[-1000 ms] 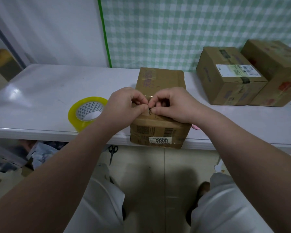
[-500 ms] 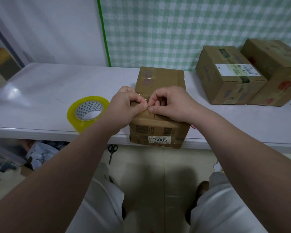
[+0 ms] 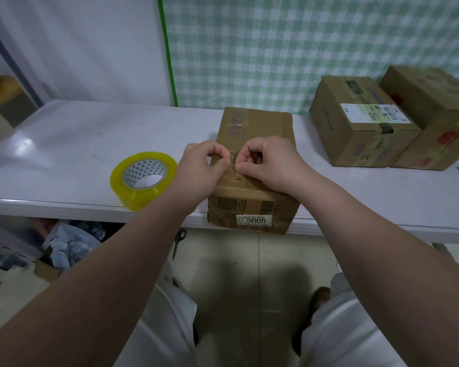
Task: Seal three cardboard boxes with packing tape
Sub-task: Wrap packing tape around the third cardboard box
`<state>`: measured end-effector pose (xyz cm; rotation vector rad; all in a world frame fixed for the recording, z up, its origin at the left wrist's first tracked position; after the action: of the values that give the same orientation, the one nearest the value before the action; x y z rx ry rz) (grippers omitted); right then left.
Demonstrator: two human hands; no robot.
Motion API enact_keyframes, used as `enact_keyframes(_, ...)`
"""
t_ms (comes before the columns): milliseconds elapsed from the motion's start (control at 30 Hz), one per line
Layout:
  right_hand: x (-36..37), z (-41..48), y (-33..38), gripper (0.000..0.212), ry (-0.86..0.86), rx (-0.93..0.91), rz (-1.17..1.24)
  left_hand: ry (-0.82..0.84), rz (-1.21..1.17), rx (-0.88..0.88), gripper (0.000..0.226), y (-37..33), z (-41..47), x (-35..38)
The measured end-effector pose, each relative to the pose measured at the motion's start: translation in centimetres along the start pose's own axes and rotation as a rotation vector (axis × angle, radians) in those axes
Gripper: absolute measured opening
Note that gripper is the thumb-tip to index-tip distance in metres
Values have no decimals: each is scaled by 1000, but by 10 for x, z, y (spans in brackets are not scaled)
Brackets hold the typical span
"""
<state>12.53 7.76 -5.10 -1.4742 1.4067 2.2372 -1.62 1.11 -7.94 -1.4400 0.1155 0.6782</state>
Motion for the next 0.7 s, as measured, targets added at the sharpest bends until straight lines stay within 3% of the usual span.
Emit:
enact_keyframes(67, 0, -1, 0, 12, -6, 4, 7, 6, -18, 1, 20, 1, 1, 0)
enact_keyframes(233, -1, -3, -1, 10, -21, -1, 20, 126, -360, -142, 17, 3, -6, -6)
enact_keyframes(700, 4, 1, -1, 16, -3, 24, -2, 79, -232, -52, 19, 9, -5, 0)
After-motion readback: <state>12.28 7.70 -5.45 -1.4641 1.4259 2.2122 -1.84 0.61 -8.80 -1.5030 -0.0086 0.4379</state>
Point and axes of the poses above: each hand's wrist, its own z-axis towards the middle knuckle, its own x-axis out of the palm, y = z × x, the point moved 1 cm from there along z, towards the middle knuckle, and after that the axes turned 3 degrees about y, right-handed, at the moved point
